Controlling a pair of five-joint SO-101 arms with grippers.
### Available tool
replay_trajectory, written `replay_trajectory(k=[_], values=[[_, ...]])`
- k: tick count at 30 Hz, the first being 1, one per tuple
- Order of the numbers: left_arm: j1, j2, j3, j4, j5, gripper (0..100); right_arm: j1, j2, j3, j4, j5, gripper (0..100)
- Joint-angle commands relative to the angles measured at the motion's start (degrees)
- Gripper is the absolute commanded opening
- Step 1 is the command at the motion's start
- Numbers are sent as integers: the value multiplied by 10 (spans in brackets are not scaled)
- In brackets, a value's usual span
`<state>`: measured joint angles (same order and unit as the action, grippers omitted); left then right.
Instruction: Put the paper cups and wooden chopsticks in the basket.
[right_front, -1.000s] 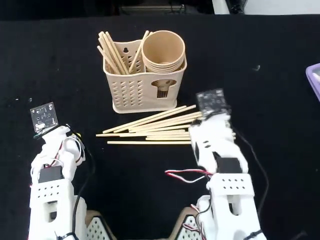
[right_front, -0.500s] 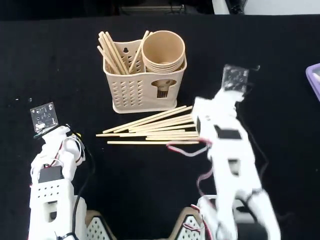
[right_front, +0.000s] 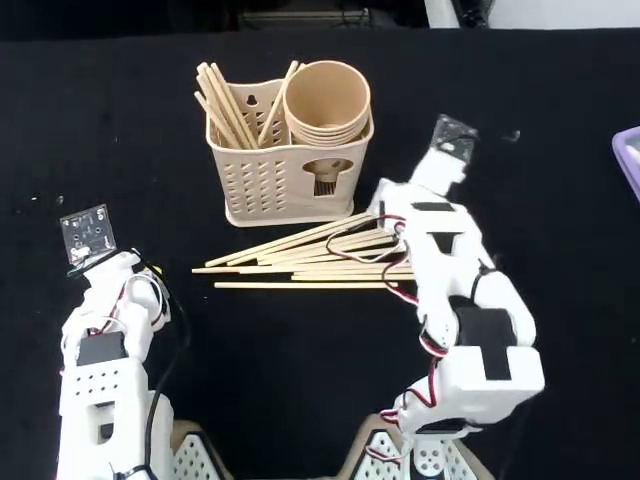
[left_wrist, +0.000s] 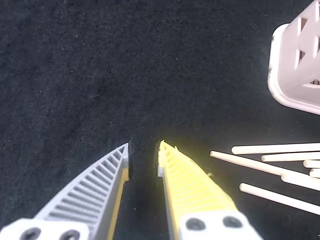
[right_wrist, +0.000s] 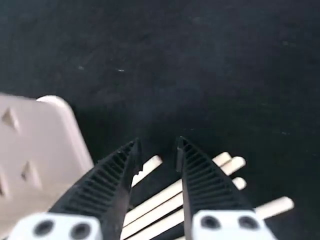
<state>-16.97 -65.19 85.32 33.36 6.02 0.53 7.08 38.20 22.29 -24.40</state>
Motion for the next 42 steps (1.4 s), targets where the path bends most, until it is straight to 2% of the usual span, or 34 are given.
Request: replay_trajectory(k=[1,8,20,25,33,42], values=[[4,-7,-6,-10,3,109,-41,-4,-32,17,55,110],[4,-7,-6,-10,3,109,-66,-1,-62,101,82,110],[4,-7,-6,-10,3,109,-33,-6,-66,214,138,110],[4,-7,-7,-10,3,109,-15,-47,-66,203,140,113],[4,-7,-7,-11,3,109,-21,-67,-52,83,95,110],[4,-7,-6,-11,3,109,-45,28,-89,47,97,110]])
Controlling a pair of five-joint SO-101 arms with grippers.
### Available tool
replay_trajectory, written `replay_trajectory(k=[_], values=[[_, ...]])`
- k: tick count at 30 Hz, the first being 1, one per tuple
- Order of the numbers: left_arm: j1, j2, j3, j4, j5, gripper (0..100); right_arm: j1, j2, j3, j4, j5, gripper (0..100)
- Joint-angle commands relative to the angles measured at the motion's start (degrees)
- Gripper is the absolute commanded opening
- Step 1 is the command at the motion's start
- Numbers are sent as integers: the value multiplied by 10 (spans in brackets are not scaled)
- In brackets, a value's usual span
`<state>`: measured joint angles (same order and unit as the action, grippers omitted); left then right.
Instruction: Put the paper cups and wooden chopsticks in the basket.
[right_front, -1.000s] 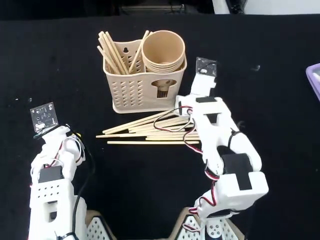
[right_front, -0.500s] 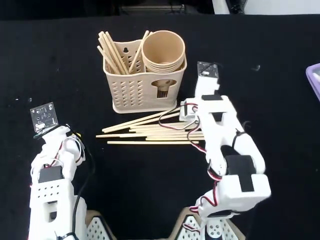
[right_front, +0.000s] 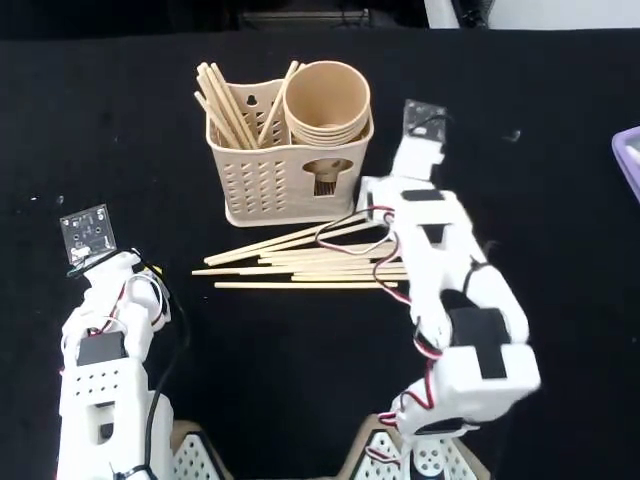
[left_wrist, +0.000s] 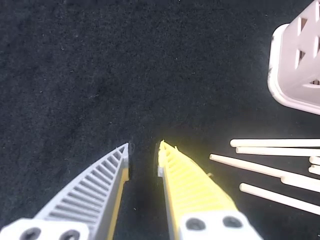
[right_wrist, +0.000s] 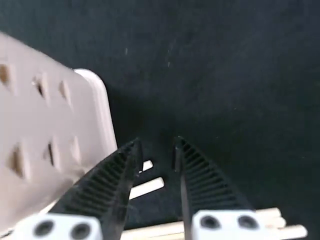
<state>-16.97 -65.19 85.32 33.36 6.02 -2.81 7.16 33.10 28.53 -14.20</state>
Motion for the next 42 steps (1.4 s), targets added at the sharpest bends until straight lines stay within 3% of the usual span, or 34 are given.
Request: replay_trajectory(k=[1,6,18,22,31,42], values=[[4,-7,-6,-11,3,109,-11,34,-41,-15,-5,110],[4,-7,-7,-11,3,109,-11,38,-44,14,1,109],[3,-7,-7,-11,3,109,-17,25,-54,188,209,109],[2,-7,-7,-11,3,109,-17,-4,-51,229,247,110],[2,-7,-7,-11,3,109,-18,-131,-51,319,280,113],[2,-7,-7,-11,3,109,2,-192,22,265,274,111]])
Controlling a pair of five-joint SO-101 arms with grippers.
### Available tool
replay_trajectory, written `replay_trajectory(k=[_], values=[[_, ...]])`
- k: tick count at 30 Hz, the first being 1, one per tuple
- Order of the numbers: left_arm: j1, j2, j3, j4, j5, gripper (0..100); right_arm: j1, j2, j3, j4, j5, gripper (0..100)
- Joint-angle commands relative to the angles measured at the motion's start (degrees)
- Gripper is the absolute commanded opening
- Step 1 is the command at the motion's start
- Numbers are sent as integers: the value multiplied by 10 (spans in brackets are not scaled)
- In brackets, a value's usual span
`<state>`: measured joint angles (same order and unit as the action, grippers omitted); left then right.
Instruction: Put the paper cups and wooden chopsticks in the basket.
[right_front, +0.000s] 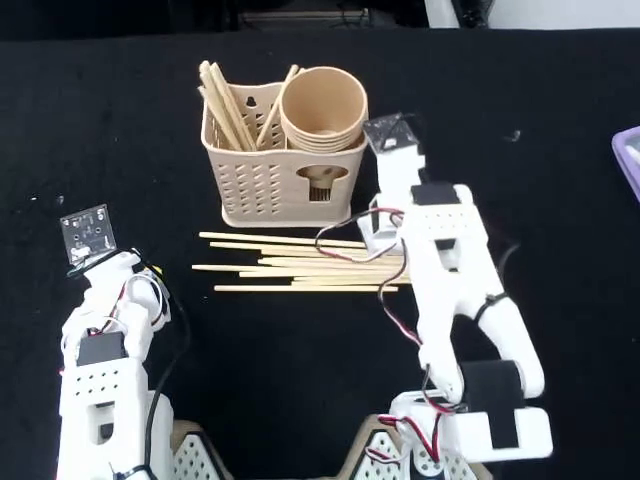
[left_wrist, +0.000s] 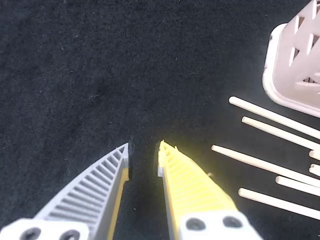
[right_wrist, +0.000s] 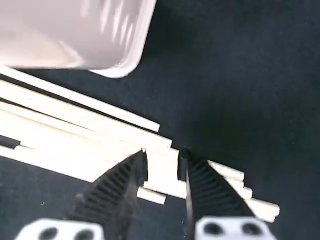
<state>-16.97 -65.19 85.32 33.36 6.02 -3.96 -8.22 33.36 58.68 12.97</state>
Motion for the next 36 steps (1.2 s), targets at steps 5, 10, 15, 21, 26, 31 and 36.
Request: replay_trajectory(k=[5,10,15,21,26,31,36], values=[[3,-7,-7,-11,3,109,69,-85,65,-95,-25,113],[3,-7,-7,-11,3,109,133,-160,104,-111,-112,113],[3,-7,-7,-11,3,109,122,-232,151,-69,41,113],[3,-7,-7,-11,3,109,101,-291,190,7,216,113],[3,-7,-7,-11,3,109,67,-301,269,6,315,150],[3,-7,-7,-11,3,109,-10,-303,326,-19,332,247],[3,-7,-6,-11,3,109,-73,-303,329,-40,299,213]])
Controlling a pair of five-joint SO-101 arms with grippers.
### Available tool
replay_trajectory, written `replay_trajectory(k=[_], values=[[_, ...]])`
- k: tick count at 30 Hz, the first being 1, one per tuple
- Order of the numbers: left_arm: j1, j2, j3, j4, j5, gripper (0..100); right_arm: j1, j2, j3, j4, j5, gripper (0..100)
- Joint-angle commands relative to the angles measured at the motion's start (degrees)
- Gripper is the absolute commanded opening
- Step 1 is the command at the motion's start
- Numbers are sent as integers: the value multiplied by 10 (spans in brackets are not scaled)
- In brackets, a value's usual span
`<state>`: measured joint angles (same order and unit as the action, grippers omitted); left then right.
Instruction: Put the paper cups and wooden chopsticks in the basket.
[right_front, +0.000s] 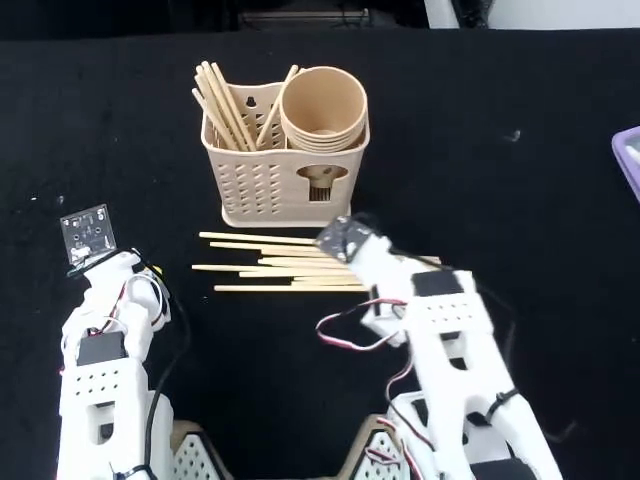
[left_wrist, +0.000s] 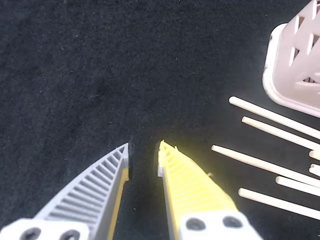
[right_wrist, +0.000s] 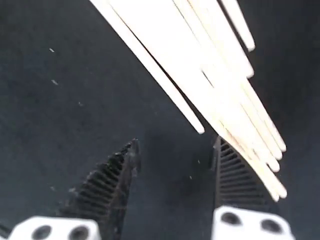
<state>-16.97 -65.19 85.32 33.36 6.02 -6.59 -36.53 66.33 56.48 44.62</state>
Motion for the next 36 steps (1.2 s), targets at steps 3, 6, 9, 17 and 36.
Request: replay_trajectory(k=[3,6,9,17,36], values=[[3,-7,-6,-11,3,109,-78,-20,3,-33,-17,210],[3,-7,-6,-11,3,109,-88,-17,11,-72,-17,210],[3,-7,-6,-11,3,109,-88,-16,18,-104,-17,209],[3,-7,-6,-10,3,109,-88,-16,31,-111,-17,208],[0,-7,-6,-10,3,109,-75,-21,86,-159,-20,125]])
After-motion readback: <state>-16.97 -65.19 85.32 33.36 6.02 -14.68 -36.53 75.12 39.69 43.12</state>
